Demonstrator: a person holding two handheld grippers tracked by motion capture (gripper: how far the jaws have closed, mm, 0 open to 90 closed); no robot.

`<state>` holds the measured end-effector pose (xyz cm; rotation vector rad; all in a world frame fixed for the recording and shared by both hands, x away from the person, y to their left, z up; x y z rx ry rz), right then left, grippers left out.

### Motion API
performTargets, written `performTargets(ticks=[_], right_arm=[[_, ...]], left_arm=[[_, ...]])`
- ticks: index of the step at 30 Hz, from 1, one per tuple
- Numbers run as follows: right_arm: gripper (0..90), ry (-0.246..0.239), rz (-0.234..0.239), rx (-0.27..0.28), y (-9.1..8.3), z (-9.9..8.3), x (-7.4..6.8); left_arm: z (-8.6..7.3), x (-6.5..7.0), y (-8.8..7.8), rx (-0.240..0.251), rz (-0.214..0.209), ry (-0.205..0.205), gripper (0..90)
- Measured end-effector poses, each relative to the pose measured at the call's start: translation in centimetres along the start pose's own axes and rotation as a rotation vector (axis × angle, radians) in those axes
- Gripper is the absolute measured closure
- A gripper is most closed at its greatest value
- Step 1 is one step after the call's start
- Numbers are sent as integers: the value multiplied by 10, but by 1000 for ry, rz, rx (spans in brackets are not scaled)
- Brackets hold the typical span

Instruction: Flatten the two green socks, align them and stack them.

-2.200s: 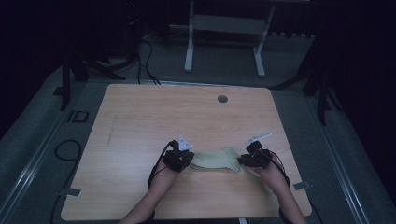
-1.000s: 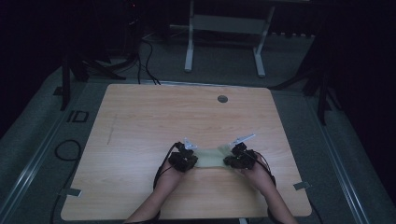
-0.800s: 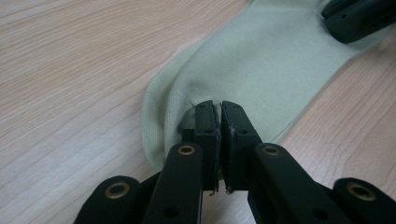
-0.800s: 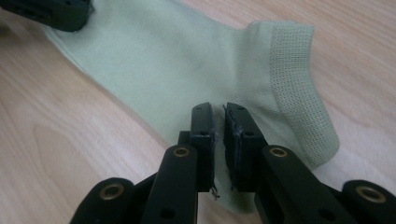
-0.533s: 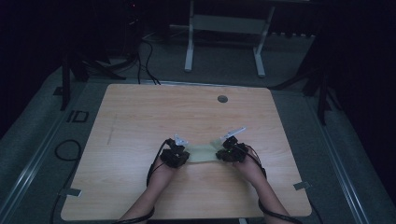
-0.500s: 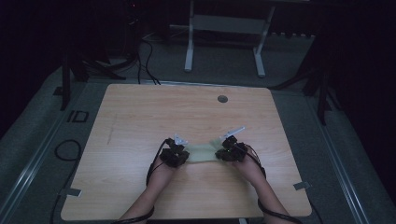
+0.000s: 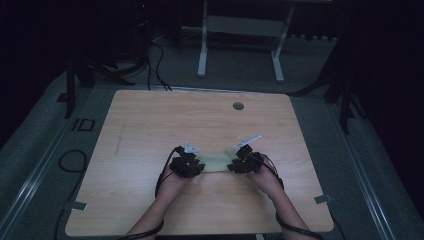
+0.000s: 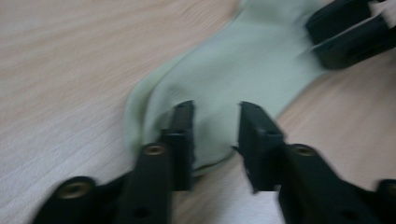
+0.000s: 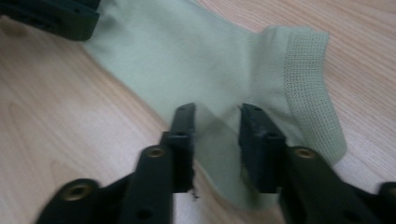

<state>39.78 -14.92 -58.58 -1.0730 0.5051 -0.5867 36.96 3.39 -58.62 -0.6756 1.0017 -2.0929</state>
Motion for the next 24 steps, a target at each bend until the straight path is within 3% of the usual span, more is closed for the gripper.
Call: performTargets(ticks=[1,2,5,7,9,12,14,18,22,24], right_arm=[[577,-5,0,13,-3,-1,-1],[508,-3,10,39,-9,-2,-3],[448,-8,6,66,-15,-3,-3],[385,-2,13,101,-22,-3,-3],[318,3,16,139,-29,-3,-3],[184,-3,63,155,-35,-7,-5],[174,-1,56,182,-37,-9,-4],[143,-10,40,201,-37,-16,-2],[140,-20,-5,211,-37,-25,1],[141,-24,-18,212,-38,-30,2]], left_arm=[[1,2,-3,13,-7,3,581],[2,6,-6,29,-34,4,497],[4,17,-12,40,-88,37,463],[4,20,-14,48,-76,48,376],[4,21,-16,66,-98,29,312],[3,21,-15,66,-105,26,143],[1,23,-16,63,-107,35,137],[-2,25,-17,69,-71,52,132],[-8,25,-18,79,-55,66,20],[-11,24,-18,75,-38,56,20]])
Point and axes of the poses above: each handheld gripper's, and its own axes: y roughly forward along the jaws, z roughly out of its top, x roughly to its right, the point moved 6 cm from there along y, roughly forward along the jaws, and after that the axes turned 10 degrees about -x, right-handed, at the moved point
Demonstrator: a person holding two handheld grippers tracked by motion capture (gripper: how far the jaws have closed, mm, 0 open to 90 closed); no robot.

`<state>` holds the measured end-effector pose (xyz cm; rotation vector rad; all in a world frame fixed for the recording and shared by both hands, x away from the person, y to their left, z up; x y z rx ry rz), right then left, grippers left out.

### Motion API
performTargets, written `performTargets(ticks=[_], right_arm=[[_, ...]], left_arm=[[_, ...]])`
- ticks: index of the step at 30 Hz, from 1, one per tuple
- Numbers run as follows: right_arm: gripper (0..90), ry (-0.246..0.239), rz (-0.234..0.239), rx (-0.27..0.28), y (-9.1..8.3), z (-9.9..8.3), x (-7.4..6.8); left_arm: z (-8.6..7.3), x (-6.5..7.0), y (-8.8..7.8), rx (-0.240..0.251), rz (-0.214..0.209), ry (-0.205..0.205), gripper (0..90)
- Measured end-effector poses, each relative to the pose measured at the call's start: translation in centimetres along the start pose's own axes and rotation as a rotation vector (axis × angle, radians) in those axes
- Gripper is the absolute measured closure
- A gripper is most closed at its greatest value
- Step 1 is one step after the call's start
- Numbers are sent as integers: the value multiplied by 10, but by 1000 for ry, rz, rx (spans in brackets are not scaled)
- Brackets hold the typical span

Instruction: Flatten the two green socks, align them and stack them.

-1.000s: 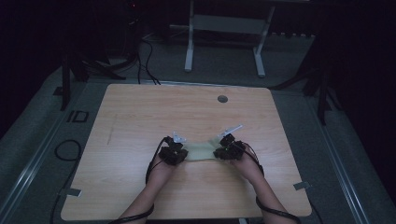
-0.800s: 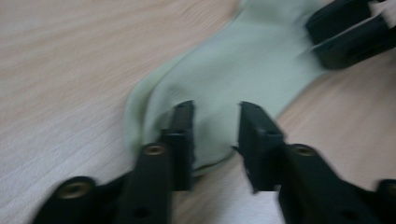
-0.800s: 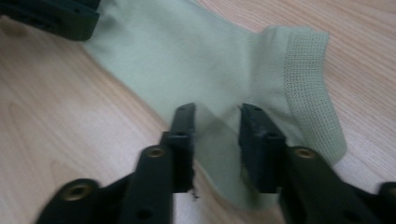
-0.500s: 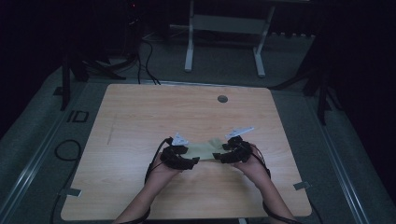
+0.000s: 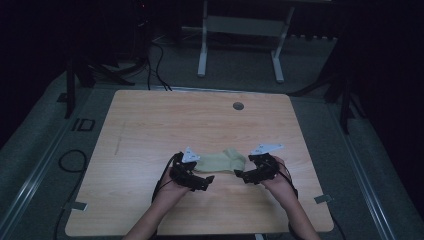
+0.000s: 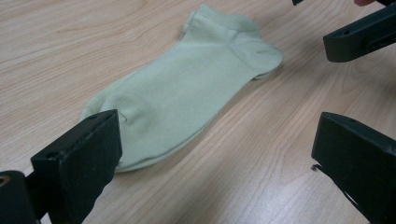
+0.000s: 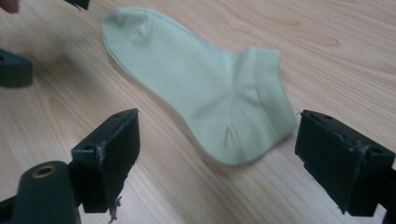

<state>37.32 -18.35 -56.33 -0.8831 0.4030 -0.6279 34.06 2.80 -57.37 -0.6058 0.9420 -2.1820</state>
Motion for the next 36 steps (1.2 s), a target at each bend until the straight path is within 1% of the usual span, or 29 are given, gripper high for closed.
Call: performTargets(ticks=[1,3,5,7,8,11,13,14,17,18,21,23,26,28,30,32,34,36], right_arm=[[141,-3,-3,-1,-1,-2,0],[140,-11,-12,-3,-3,-6,1],[140,-11,-14,3,-7,-9,1],[140,-13,-27,16,-10,-13,2],[140,-13,-37,20,-12,-15,3],[136,-5,-48,23,-16,-21,5],[127,3,-55,23,-19,-26,7],[126,7,-62,25,-21,-29,9],[121,17,-88,36,-26,-37,14],[121,20,-90,40,-28,-41,15],[121,22,-106,42,-31,-51,19],[121,12,-116,38,-33,-58,21],[121,-6,-135,47,-37,-66,23],[121,-4,-145,54,-39,-70,25],[121,11,-147,60,-42,-75,27],[121,26,-156,68,-45,-81,29],[121,42,-152,67,-47,-87,31],[121,52,-160,61,-48,-94,34]], left_arm=[[-2,0,0,1,6,1,20],[-6,0,-1,1,3,16,19],[-12,-1,-3,-5,20,32,19],[-18,-2,-5,-6,22,31,19],[-22,-4,-7,-9,36,31,19],[-30,-9,-14,-3,54,15,19],[-36,-12,-19,8,52,-5,19],[-39,-14,-22,16,58,-11,19],[-50,-21,-30,23,63,-38,19],[-53,-23,-32,24,62,-43,18],[-63,-30,-39,30,77,-56,18],[-69,-34,-44,33,85,-66,18],[-78,-39,-49,29,106,-75,18],[-82,-41,-53,31,116,-78,18],[-85,-42,-57,36,122,-82,18],[-89,-43,-61,39,128,-78,18],[-93,-44,-64,39,140,-71,18],[-98,-46,-67,36,155,-77,18]])
Point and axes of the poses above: each handheld gripper's, and its own axes: y roughly forward along the jaws, z roughly out of its top, x roughly to its right, the point moved 6 cm from there along y, roughly forward along the jaws, and after that the axes turned 10 degrees about -x, right-handed, at the moved point
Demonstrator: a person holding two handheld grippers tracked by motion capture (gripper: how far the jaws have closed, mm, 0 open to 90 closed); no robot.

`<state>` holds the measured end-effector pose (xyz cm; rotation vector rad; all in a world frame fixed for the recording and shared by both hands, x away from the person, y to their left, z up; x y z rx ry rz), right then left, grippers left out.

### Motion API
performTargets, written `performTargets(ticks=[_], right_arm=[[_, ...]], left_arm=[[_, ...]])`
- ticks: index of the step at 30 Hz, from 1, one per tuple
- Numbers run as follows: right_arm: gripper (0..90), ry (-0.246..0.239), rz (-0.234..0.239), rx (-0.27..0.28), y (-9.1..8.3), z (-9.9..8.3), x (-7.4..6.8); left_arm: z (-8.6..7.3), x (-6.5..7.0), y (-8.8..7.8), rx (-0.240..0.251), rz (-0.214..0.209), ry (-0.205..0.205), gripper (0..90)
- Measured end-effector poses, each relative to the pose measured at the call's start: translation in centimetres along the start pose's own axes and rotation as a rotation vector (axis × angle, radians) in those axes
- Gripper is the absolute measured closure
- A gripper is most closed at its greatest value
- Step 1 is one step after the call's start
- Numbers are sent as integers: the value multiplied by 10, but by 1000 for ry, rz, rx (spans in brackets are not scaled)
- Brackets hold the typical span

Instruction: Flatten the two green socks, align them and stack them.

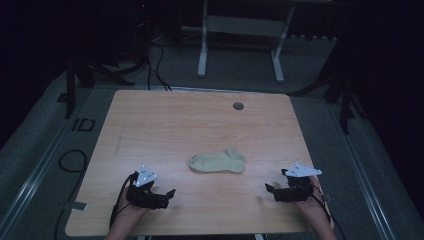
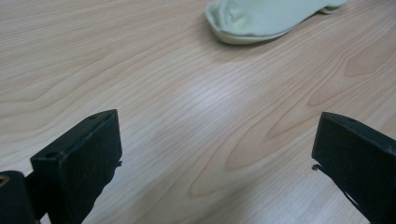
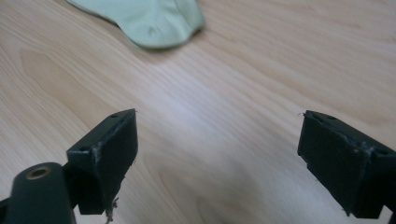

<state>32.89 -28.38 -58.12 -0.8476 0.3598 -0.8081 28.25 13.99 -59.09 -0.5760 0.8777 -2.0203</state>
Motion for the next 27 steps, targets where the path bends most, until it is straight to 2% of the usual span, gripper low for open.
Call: performTargets(ticks=[8,10,15,17,20,22,27], right_arm=[[122,83,-37,19,-16,-28,12],[122,97,-63,28,-21,-34,15],[122,145,-92,46,-30,-48,20],[123,157,-93,56,-33,-52,20],[122,167,-127,68,-36,-58,23],[122,177,-134,76,-38,-61,25],[122,214,-152,99,-42,-65,27]], left_arm=[[-18,-10,-12,0,23,-20,19],[-22,-14,-15,8,34,-25,18],[-29,-22,-25,28,54,-56,19],[-34,-26,-27,24,78,-58,19],[-41,-31,-29,13,98,-63,19],[-44,-33,-32,14,102,-79,19],[-50,-39,-41,62,117,-138,19]])
Point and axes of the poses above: each handheld gripper's, and its own axes: y roughly forward along the jaws, z roughly out of its top, x roughly to its right, the point moved 6 cm from there along y, roughly forward along the jaws, and after that the axes turned 10 degrees about -x, right-handed, at the moved point
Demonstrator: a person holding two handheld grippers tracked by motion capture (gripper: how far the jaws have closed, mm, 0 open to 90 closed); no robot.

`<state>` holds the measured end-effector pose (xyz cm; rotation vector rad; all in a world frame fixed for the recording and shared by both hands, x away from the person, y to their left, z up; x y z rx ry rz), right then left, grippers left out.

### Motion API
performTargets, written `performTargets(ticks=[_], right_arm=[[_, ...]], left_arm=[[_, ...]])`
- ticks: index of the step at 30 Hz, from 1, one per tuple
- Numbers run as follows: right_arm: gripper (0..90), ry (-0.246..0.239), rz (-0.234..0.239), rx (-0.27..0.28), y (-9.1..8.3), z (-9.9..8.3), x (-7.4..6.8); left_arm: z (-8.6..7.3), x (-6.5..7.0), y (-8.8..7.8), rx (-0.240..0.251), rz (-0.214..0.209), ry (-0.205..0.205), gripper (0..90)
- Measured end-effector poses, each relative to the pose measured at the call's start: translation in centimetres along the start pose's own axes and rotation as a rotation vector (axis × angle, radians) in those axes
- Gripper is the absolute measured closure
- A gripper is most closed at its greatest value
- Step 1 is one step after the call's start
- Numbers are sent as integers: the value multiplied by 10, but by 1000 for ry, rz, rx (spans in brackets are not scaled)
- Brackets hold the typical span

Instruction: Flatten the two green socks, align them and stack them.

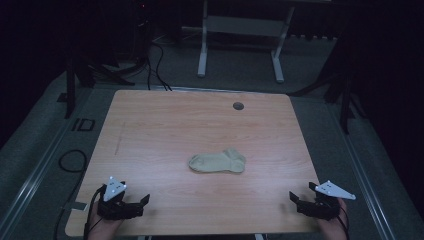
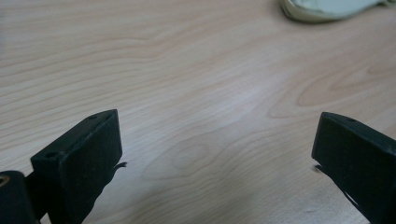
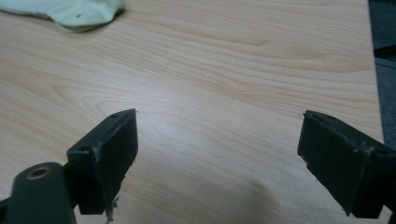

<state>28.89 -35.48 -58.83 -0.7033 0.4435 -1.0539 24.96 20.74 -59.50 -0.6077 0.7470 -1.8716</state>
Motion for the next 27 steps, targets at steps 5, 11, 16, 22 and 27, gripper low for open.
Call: performTargets(ticks=[5,11,16,22,27], right_arm=[[122,58,-39,27,-2,-1,6],[123,83,-60,65,-2,1,8],[123,82,-82,72,1,4,7],[131,62,-86,88,2,4,7],[131,63,-87,87,2,3,8]], left_arm=[[-6,-11,-2,13,56,-34,19],[-9,-23,-10,82,100,-107,19],[-11,-32,-17,132,144,-164,19],[-16,-32,-15,124,162,-164,19],[-16,-32,-16,140,150,-174,19]])
Point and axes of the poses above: each handheld gripper's, and its own axes: y roughly forward along the jaws, z roughly out of its top, x roughly to its right, the point moved 6 cm from there along y, roughly forward along the jaws, and after that the axes turned 10 degrees about -x, right-handed, at the moved point
